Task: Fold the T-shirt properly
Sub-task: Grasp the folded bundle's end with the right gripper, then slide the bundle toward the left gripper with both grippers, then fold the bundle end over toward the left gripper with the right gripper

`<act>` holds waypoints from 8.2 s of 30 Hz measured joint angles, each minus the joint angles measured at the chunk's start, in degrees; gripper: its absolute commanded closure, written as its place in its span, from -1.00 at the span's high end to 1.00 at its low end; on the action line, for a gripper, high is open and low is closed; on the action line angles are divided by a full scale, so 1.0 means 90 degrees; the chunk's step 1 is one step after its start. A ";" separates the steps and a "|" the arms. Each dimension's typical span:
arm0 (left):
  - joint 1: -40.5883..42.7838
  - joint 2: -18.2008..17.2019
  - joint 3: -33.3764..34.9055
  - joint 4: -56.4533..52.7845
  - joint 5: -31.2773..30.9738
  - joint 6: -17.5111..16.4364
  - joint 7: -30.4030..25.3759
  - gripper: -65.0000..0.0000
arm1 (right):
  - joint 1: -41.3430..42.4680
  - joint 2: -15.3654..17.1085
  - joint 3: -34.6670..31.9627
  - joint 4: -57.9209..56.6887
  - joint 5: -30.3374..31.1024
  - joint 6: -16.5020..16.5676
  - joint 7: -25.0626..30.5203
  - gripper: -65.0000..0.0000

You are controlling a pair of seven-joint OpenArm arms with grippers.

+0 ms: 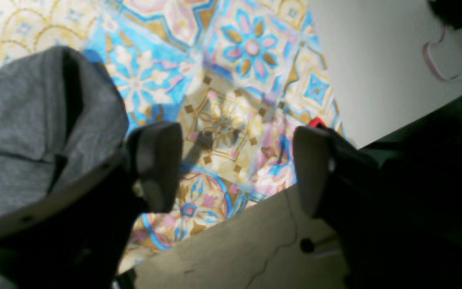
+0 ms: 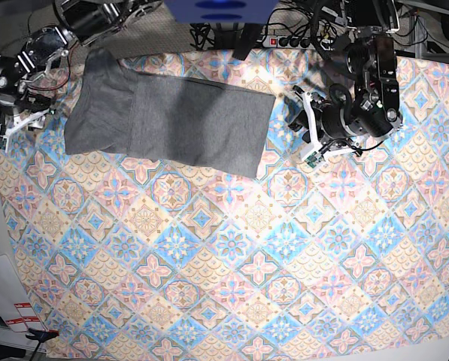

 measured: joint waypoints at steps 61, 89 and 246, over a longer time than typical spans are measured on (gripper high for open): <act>-0.0466 0.0002 0.0041 -0.1450 0.0070 0.0002 -0.0408 -0.37 | -0.0097 0.1030 -0.0831 -0.2710 0.3978 0.0000 -0.2912 0.32; -0.0600 0.0039 0.0418 -0.1450 0.0073 0.0002 -0.0381 -0.38 | -0.0809 0.1013 -0.2108 -0.1523 0.4439 -0.0024 -0.3162 0.32; -0.1326 -0.0393 0.1209 -0.3128 -0.0141 0.0066 -0.0658 -0.48 | 0.0243 0.2033 -0.6900 0.0619 0.2970 -0.0002 -0.2902 -0.86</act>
